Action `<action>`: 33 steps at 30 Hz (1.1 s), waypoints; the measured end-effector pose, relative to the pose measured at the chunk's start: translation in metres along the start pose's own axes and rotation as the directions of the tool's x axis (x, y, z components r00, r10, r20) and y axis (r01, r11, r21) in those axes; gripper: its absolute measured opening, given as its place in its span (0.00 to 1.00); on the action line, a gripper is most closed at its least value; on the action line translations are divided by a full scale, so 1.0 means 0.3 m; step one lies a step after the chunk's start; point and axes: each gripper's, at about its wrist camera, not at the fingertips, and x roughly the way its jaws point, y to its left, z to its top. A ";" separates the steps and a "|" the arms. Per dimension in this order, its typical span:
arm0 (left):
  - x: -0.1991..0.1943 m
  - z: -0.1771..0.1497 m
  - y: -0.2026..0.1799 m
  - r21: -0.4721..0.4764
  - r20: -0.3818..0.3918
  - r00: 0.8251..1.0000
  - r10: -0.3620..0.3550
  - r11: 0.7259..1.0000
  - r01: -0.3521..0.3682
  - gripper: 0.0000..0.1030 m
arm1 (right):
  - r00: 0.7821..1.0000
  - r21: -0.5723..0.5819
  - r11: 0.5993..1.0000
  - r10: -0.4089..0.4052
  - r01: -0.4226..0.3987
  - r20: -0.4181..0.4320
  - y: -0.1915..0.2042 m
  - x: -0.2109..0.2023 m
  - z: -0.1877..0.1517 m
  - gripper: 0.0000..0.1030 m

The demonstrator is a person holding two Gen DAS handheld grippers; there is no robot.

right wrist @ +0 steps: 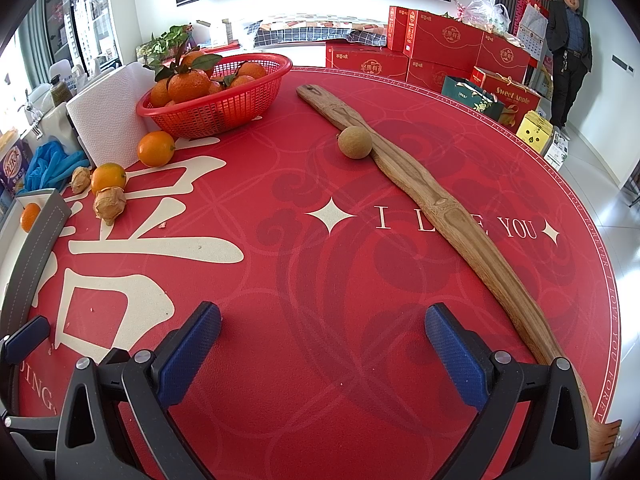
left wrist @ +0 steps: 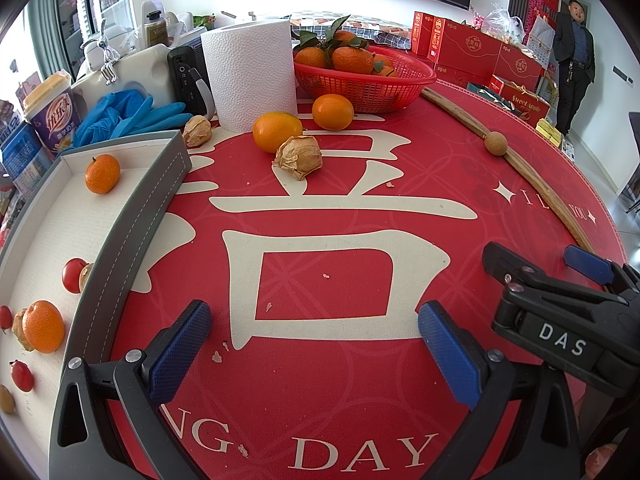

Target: Organize fruits

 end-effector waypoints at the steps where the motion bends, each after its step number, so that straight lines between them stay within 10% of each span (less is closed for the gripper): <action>1: 0.000 0.000 0.000 0.000 0.000 1.000 0.000 1.000 0.000 1.00 | 1.000 0.000 1.000 0.000 0.000 0.000 0.000 -0.001 0.000 1.00; 15: -0.185 0.048 0.116 0.002 0.114 0.994 0.001 1.000 -0.001 0.98 | 0.981 0.053 0.982 0.185 -0.182 -0.062 -0.086 0.017 0.101 0.99; 28: -0.108 0.222 0.131 -0.071 0.033 0.995 -0.092 0.993 0.094 0.85 | 0.992 0.023 0.992 0.121 -0.122 0.020 -0.129 0.104 0.283 0.98; 33: -0.016 0.261 0.092 -0.070 0.002 0.998 -0.069 0.995 0.068 0.85 | 0.998 -0.070 0.996 0.064 -0.063 0.019 -0.062 0.165 0.305 0.81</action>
